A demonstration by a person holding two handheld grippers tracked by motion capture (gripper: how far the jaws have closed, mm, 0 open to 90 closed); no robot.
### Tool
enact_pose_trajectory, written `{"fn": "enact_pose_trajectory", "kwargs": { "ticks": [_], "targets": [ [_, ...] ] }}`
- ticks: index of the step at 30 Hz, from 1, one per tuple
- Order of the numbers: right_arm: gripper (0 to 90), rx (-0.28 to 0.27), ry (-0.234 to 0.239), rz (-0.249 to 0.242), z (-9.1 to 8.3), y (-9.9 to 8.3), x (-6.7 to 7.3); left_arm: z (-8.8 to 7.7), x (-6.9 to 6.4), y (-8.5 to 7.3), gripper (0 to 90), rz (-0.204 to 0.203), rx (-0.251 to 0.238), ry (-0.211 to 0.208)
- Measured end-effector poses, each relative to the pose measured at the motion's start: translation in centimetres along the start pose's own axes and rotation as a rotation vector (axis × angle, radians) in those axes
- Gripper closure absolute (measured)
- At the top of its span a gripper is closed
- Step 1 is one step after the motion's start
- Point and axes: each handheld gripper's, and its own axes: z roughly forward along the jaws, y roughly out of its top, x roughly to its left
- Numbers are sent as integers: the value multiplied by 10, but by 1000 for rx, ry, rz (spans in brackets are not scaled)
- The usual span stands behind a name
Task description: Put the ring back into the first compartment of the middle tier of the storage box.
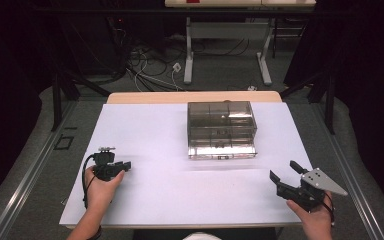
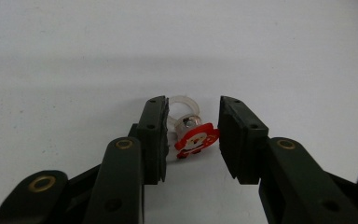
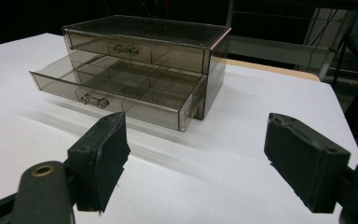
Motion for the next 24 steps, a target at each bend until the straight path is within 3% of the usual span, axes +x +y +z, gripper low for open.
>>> {"fn": "enact_pose_trajectory", "kwargs": {
  "ticks": [9, 11, 24],
  "targets": [
    [209, 4, 4, 4, 0, 0, 0, -2, 3, 1, 685, -17, 23, -22],
    [209, 3, 5, 5, 0, 0, 0, 0, 3, 0, 687, -26, 4, -20],
    [208, 5, 12, 4, 1, 0, -1, -1, 4, 0, 693, -37, 9, -29]
  ]
}}
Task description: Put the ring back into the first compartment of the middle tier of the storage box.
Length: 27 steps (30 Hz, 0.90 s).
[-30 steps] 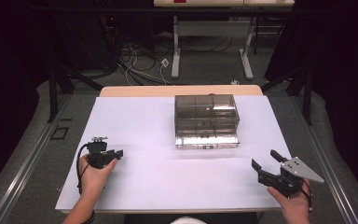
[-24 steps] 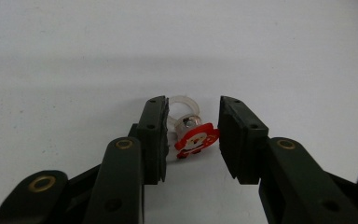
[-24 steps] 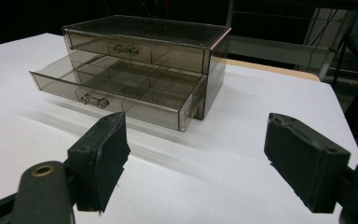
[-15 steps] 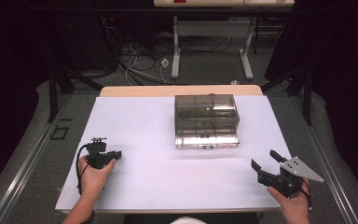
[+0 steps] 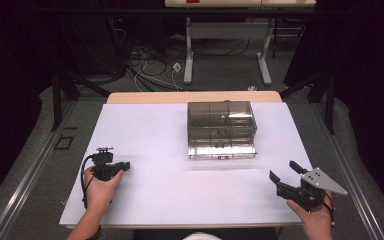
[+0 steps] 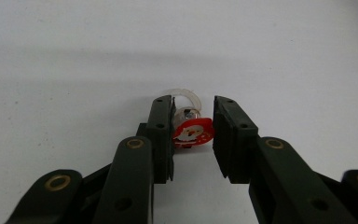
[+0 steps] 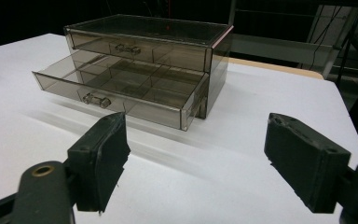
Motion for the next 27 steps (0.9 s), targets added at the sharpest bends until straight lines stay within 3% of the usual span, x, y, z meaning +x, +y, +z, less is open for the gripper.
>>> {"fn": "enact_pose_trajectory", "kwargs": {
  "ticks": [3, 6, 7, 10, 14, 15, 27],
  "targets": [
    [207, 4, 0, 4, 0, 0, 0, -3, 1, 1, 694, 1, 18, -3],
    [207, 5, 2, 4, 0, 0, 0, -3, 0, 0, 695, -9, -6, -3],
    [207, 24, 7, 1, -2, 1, 0, -4, 1, 1, 695, 0, 8, -6],
    [207, 1, 7, 5, 0, 0, 0, -7, 0, 1, 695, -5, 8, -13],
    [206, 0, 9, 5, 0, 0, 0, -8, -1, 1, 696, -10, -18, -12],
    [205, 6, 5, 6, 0, 0, 0, -10, -1, 1, 697, -6, -3, -18],
    [201, 16, 7, 17, 0, 0, 1, -16, -6, 0, 697, -4, -25, -26]
  ]
}}
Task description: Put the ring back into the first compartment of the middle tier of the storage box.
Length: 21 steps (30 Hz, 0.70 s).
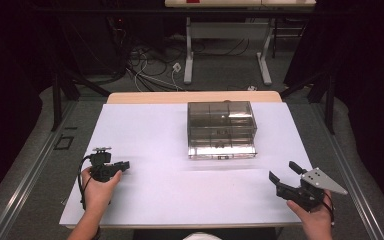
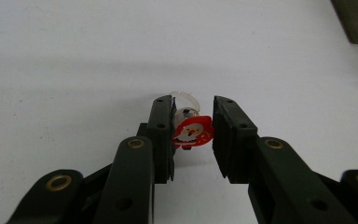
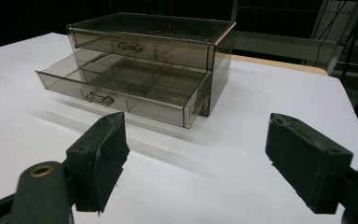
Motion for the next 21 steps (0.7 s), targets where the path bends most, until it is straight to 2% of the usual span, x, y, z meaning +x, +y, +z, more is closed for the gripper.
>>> {"fn": "enact_pose_trajectory", "kwargs": {
  "ticks": [1, 9, 10, 11, 21],
  "targets": [
    [201, 0, -1, 0, 0, 0, 0, -2, 0, 0, 698, 4, 12, -6],
    [200, 1, 1, 2, 0, 0, 0, -7, -8, -3, 698, 17, -13, -17],
    [200, 2, 0, 2, -1, 0, 0, -8, -8, -3, 698, 29, -1, -21],
    [200, 0, 1, 3, 0, 0, 0, -8, -10, -4, 698, 27, -16, -20],
    [200, -1, 4, 5, 0, 0, 0, -15, -23, -6, 699, 66, -25, -54]
  ]
}}
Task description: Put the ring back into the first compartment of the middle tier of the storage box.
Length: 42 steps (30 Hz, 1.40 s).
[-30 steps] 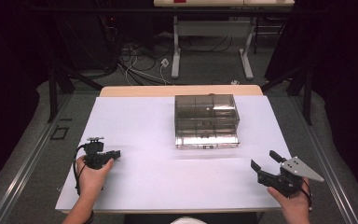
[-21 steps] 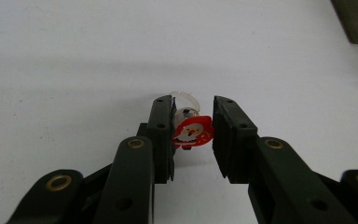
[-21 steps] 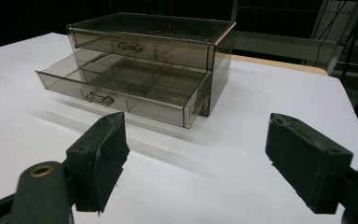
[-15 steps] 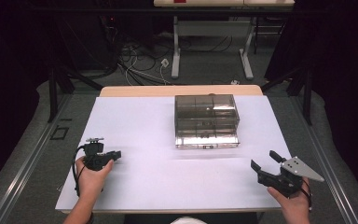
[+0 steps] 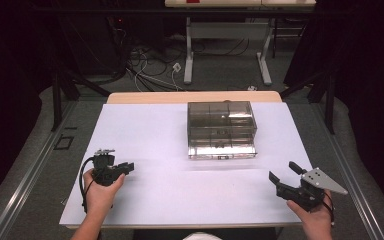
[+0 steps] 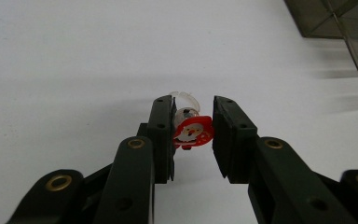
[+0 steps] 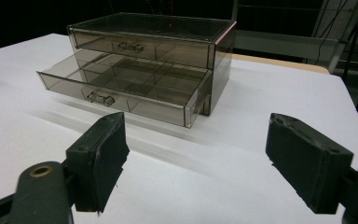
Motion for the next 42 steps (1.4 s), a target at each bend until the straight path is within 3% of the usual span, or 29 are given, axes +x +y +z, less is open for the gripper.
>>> {"fn": "enact_pose_trajectory", "kwargs": {
  "ticks": [8, 30, 42],
  "targets": [
    [200, 2, -2, 2, -1, 0, 0, -3, -9, -1, 699, 34, -7, -17],
    [200, -3, 8, -4, 1, 1, 1, -12, -25, -3, 700, 44, -36, -64],
    [200, -1, 11, -5, 4, 1, 3, -23, -35, 8, 700, 68, -57, -89]
  ]
}}
